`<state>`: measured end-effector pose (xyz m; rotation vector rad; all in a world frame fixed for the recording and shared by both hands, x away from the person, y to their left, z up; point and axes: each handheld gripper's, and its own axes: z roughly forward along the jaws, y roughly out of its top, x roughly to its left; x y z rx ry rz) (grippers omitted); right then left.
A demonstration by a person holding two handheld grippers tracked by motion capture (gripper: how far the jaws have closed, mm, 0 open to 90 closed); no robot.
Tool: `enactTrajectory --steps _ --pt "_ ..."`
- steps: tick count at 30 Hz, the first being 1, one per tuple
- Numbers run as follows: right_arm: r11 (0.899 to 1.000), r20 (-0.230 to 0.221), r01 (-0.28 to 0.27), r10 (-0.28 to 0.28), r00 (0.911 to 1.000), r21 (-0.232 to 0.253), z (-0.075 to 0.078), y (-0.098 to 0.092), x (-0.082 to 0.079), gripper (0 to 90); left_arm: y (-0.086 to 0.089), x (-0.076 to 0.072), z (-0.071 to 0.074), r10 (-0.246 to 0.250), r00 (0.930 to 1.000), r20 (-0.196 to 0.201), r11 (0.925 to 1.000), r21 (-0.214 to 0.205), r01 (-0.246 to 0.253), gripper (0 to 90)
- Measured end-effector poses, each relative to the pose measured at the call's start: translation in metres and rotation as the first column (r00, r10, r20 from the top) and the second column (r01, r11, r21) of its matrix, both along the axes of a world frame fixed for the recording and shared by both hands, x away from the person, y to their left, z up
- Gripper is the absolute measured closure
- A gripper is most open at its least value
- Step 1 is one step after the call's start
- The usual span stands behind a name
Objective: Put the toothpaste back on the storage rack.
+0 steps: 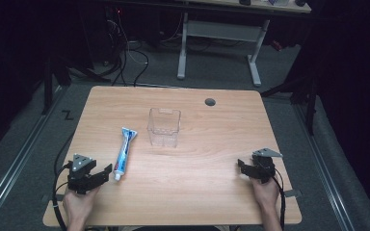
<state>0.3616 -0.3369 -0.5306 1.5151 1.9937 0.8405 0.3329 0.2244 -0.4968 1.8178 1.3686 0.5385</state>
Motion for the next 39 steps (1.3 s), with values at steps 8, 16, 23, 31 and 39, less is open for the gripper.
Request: enactTrajectory --steps 8,16,23,31,39 --pt "1.000 0.000 0.000 0.000 1.0000 0.000 0.000 0.000 0.000 32.6 -0.020 0.008 0.008 -0.068 0.9972 -0.031 0.9973 0.024 0.069 35.8" --pt "1.000 -0.001 0.000 0.000 1.0000 0.000 0.000 0.000 0.000 32.7 -0.033 0.024 0.015 -0.108 0.9937 -0.032 0.9937 0.028 0.108 35.4" --pt "1.000 -0.001 0.001 -0.001 1.0000 0.000 0.000 0.000 0.000 32.6 -0.039 0.039 0.021 -0.111 0.9927 -0.047 0.9924 0.048 0.114 36.1" --pt "1.000 -0.001 0.001 -0.001 1.0000 0.000 0.000 0.000 0.000 32.6 -0.051 0.058 0.026 -0.109 0.9886 -0.104 0.9859 0.116 0.121 38.1" --pt "1.000 -0.002 0.000 0.000 1.0000 0.000 0.000 0.000 0.000 32.5 -0.066 0.079 0.028 -0.100 0.9846 -0.144 0.9761 0.178 0.125 38.9"
